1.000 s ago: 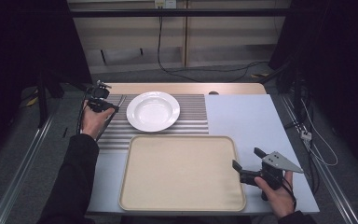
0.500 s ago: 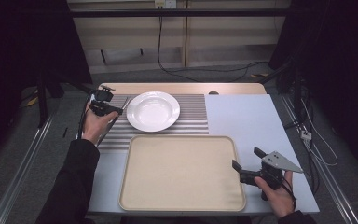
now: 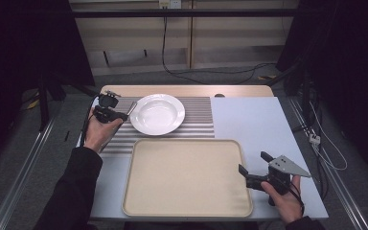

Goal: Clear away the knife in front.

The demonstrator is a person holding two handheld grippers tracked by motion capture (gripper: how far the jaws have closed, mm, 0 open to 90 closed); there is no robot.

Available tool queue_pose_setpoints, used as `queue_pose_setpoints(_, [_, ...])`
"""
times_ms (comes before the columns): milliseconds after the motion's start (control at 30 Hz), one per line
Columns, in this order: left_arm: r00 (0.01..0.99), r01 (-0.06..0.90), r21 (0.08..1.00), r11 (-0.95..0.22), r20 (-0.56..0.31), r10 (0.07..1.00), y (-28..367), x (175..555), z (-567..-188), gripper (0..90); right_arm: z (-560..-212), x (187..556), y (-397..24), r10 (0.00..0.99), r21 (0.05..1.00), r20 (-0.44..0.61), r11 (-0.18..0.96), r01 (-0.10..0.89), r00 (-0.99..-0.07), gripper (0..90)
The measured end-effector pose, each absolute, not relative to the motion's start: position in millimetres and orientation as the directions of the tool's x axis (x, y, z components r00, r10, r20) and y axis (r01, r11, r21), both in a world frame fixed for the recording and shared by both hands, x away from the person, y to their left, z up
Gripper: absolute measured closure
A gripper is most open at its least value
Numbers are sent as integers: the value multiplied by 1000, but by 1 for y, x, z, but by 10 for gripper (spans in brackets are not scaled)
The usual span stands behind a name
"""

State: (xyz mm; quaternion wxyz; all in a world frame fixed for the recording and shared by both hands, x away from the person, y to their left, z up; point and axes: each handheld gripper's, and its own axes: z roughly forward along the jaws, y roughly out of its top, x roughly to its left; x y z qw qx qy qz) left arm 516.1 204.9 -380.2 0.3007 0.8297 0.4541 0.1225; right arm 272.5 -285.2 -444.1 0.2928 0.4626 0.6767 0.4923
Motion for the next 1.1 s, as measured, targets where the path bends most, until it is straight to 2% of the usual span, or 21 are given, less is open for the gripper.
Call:
queue_pose_setpoints(300, [608,641,622,-450,-54,792,191,499,-371,797,-444,272,-285,914,937,62,85,339,-401,43])
queue_pose_setpoints(600, [612,639,644,-420,-96,785,181,485,-371,797,-444,272,-286,914,938,57,88,334,-401,43])
queue_pose_setpoints(733, [648,627,623,-468,-84,757,174,479,-373,797,-444,272,-285,914,938,59,87,336,-401,43])
queue_pose_setpoints(900, [666,626,621,-472,-110,738,166,473,-377,796,-444,272,-285,915,937,60,86,339,-399,43])
queue_pose_setpoints(1000, [683,611,610,-504,-83,726,161,470,-377,796,-444,272,-285,915,938,59,86,335,-398,43])
queue_pose_setpoints(1067, [682,621,613,-490,-113,723,157,469,-378,796,-444,272,-286,915,939,58,86,334,-399,43])
queue_pose_setpoints(1100, [688,611,607,-508,-89,720,156,468,-379,796,-444,271,-286,916,938,58,86,335,-398,43])
